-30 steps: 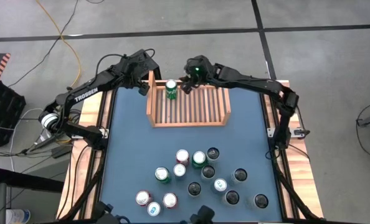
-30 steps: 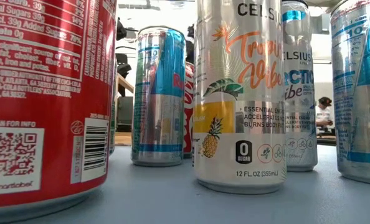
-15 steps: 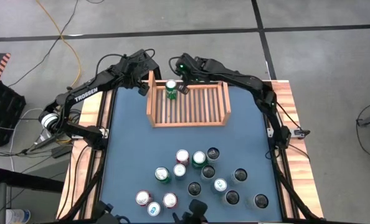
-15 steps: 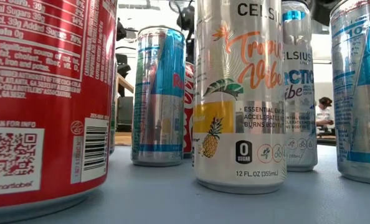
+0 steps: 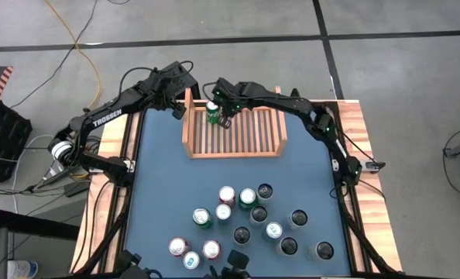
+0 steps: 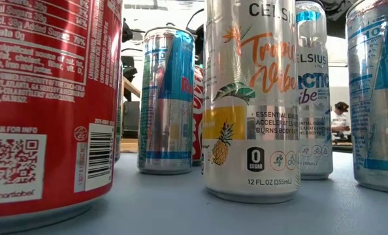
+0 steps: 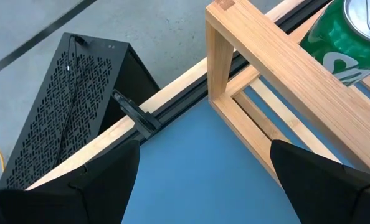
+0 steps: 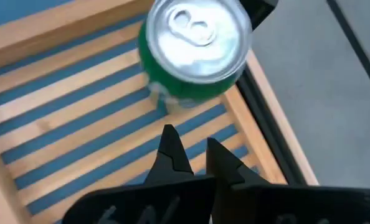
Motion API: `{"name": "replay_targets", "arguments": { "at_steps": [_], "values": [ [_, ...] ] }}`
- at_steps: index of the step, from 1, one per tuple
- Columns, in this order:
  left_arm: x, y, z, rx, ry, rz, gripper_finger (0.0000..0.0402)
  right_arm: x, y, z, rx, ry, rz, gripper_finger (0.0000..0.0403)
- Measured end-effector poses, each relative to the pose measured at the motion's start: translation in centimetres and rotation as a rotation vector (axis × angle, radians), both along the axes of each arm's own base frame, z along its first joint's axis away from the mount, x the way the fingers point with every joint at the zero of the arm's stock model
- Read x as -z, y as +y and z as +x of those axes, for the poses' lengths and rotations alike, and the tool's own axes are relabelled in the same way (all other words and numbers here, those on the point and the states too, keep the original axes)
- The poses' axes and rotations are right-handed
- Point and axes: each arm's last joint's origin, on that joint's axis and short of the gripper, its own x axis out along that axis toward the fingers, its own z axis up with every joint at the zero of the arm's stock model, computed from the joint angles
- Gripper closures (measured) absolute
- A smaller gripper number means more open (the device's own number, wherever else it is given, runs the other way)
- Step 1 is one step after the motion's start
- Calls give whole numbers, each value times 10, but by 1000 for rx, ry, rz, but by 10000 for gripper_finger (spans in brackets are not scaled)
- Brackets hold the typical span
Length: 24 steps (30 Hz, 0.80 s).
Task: Place canned beverage on shelf
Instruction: Adjust the green soda can on the shelf
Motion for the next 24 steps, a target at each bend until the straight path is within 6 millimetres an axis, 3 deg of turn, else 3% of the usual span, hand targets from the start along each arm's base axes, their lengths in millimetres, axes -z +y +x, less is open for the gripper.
{"name": "replay_targets", "arguments": {
  "at_steps": [14, 20, 24],
  "values": [
    [0, 0, 1, 11, -20, -15, 53, -11, -8, 9, -58, -174, -10, 403],
    [0, 0, 1, 15, -17, -13, 53, -30, -7, -7, 67, -92, -68, 403],
    [0, 0, 1, 15, -17, -13, 53, -19, -22, -7, 110, -94, -62, 403]
  ]
}}
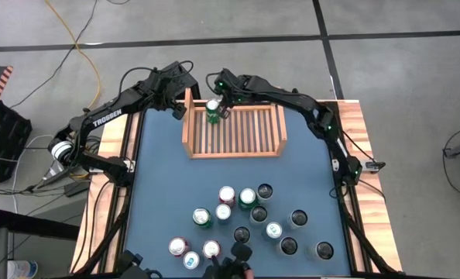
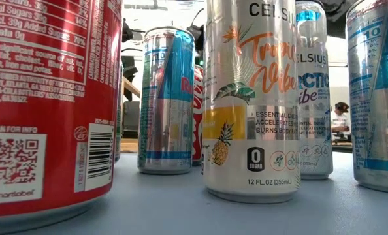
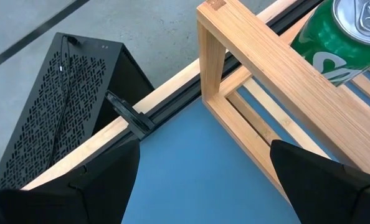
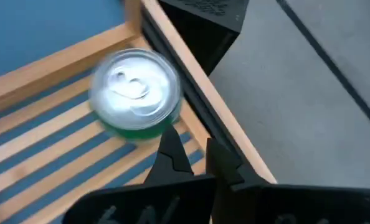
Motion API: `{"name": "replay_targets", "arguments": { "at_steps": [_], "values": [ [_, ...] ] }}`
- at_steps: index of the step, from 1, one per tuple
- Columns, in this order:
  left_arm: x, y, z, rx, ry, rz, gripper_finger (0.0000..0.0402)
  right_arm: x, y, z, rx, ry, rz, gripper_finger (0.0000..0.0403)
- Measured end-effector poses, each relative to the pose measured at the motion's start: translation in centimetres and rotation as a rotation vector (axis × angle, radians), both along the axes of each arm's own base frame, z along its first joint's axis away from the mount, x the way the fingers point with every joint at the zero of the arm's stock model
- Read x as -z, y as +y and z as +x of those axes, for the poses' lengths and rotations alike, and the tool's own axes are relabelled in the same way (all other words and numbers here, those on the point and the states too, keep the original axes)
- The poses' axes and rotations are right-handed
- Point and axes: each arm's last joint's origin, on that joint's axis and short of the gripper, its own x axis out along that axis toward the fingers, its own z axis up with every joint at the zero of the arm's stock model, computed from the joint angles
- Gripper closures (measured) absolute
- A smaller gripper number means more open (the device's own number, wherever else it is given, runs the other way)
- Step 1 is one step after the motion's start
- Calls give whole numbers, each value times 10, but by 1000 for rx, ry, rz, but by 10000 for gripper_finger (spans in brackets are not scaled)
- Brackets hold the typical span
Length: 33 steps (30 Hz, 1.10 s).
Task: Place canned beverage on shelf
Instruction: Adjust the green soda can on the shelf
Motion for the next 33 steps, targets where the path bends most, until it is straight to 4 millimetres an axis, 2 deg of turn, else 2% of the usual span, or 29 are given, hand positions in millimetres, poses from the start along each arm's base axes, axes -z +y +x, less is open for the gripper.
{"name": "replay_targets", "arguments": {
  "at_steps": [6, 9, 16, 25, 30, 33],
  "values": [
    [0, 0, 0, -2, -2, -2, 53, 11, -15, -11, 75, 26, 82, 403],
    [0, 0, 0, -2, -3, -2, 53, 17, -18, -8, 62, 8, 109, 403],
    [0, 0, 0, -3, -5, -3, 53, 23, -11, 3, -20, -49, 157, 403],
    [0, 0, 1, 14, -20, -15, 53, 15, -18, 11, -133, -226, 222, 403],
    [0, 0, 1, 11, -22, -17, 53, 15, -16, 6, -109, -188, 244, 403],
    [0, 0, 1, 14, -19, -15, 53, 13, -9, 1, -63, -99, 236, 403]
  ]
}}
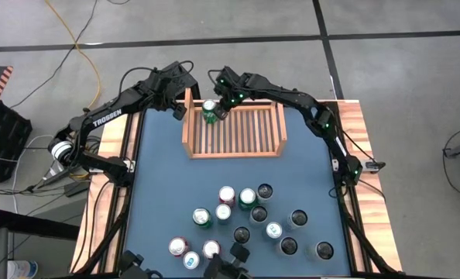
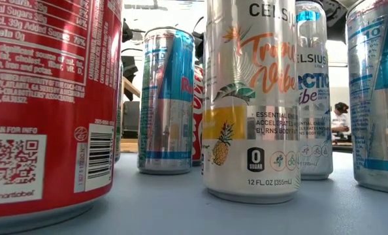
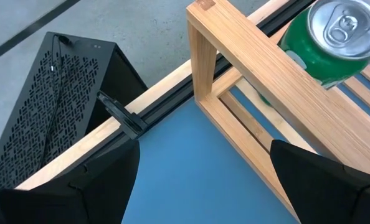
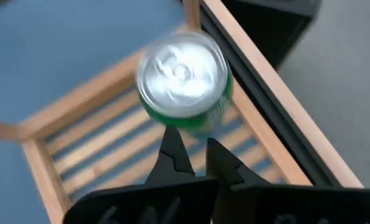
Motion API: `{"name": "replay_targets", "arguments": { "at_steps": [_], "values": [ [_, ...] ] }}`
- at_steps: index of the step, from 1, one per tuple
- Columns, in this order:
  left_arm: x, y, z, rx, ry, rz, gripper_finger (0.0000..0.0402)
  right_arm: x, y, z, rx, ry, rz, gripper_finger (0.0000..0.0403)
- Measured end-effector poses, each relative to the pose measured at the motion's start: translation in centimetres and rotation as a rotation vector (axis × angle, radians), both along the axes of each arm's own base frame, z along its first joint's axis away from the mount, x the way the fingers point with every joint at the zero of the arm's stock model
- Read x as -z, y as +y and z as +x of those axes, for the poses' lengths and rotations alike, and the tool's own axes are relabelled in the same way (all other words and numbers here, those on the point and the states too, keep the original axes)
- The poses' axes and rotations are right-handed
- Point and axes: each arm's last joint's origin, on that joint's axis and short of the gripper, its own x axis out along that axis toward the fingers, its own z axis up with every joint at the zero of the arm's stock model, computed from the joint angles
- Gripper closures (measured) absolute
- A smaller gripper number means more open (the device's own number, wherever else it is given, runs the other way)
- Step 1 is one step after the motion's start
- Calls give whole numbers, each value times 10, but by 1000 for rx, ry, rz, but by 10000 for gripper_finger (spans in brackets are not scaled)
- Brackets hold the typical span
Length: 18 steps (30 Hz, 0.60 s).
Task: Place canned beverage on shelf
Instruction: Adjust the green soda can on the shelf
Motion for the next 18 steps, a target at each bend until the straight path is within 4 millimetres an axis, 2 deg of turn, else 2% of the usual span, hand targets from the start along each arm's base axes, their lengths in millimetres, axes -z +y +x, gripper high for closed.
{"name": "replay_targets", "arguments": {
  "at_steps": [3, 8, 18],
  "values": [
    [0, 0, 0, 2, 2, 2, 53, -4, 6, -7, 82, 164, -98, 403],
    [0, 0, 0, 5, 4, 3, 53, -1, 3, -3, 80, 143, -122, 403],
    [0, 0, 0, 1, -2, 5, 53, -10, 2, 9, -7, -51, -68, 403]
  ]
}}
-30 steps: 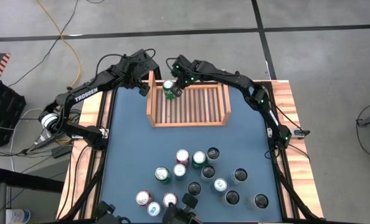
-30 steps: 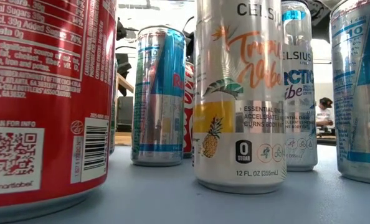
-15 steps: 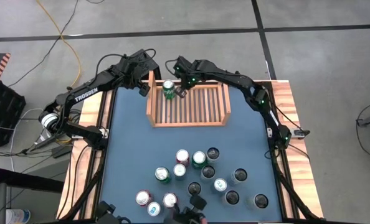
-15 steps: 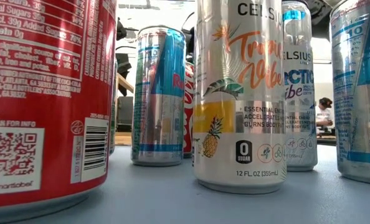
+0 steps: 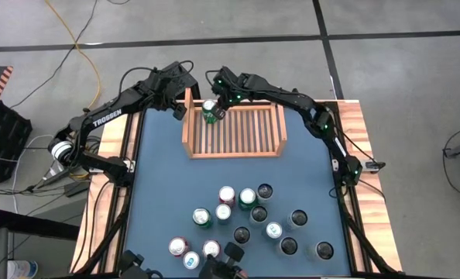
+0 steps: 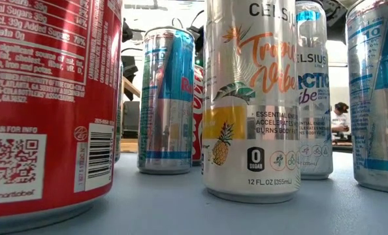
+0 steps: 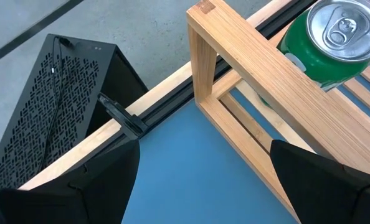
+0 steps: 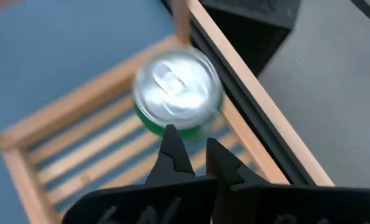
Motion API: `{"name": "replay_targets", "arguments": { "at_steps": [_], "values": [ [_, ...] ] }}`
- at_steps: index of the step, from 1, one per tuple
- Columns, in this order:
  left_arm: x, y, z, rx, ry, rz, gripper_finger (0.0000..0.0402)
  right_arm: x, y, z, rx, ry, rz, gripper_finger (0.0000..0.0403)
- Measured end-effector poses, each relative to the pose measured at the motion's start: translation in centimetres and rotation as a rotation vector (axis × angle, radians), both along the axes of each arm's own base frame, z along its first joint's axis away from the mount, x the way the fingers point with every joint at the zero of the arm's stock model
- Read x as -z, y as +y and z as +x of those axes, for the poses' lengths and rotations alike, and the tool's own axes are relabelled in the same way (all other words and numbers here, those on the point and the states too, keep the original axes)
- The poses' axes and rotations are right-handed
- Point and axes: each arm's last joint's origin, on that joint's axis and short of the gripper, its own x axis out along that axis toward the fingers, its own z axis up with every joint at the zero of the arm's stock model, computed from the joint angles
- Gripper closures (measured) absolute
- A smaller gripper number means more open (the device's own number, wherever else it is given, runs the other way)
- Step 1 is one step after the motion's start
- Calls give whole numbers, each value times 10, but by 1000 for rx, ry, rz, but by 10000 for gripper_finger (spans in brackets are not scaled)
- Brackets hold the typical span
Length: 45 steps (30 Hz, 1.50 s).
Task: Place canned beverage on shelf
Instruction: Adjust the green soda can on the shelf
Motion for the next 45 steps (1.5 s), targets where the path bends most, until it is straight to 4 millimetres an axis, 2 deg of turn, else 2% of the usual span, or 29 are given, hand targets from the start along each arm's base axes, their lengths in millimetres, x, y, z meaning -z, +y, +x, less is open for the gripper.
{"name": "replay_targets", "arguments": {
  "at_steps": [6, 9, 15, 18, 21, 24, 27, 29, 32, 34, 39, 45],
  "values": [
    [-1, -1, -1, 6, 18, -10, 53, -10, 0, 1, -27, -66, -8, 403],
    [-20, -4, -6, 0, 37, 3, 53, -30, 8, -10, -50, -53, -20, 403],
    [-75, -16, -16, -37, -28, 88, 53, -71, 37, -39, -107, 48, -50, 403],
    [-100, -18, -16, -25, -144, 171, 53, -98, 57, -60, -155, 101, -91, 403],
    [-120, -16, -13, 8, -261, 243, 53, -130, 74, -88, -115, 131, -166, 403],
    [-131, -17, -6, 42, -373, 282, 53, -157, 87, -115, -40, 156, -244, 403],
    [-128, -13, 4, 138, -445, 234, 53, -180, 101, -143, 14, 152, -302, 403],
    [-122, -7, 15, 270, -512, 161, 53, -194, 109, -161, 44, 142, -329, 403],
    [-106, 3, 35, 465, -597, 21, 53, -211, 119, -186, 105, 107, -347, 403],
    [-89, 8, 52, 528, -591, -51, 57, -218, 123, -199, 132, 90, -352, 403],
    [-53, 13, 91, 600, -362, 48, 79, -228, 134, -224, 163, 82, -334, 403],
    [-33, 10, 130, 680, 30, 121, 83, -229, 140, -238, 189, 116, -309, 403]
  ]
}}
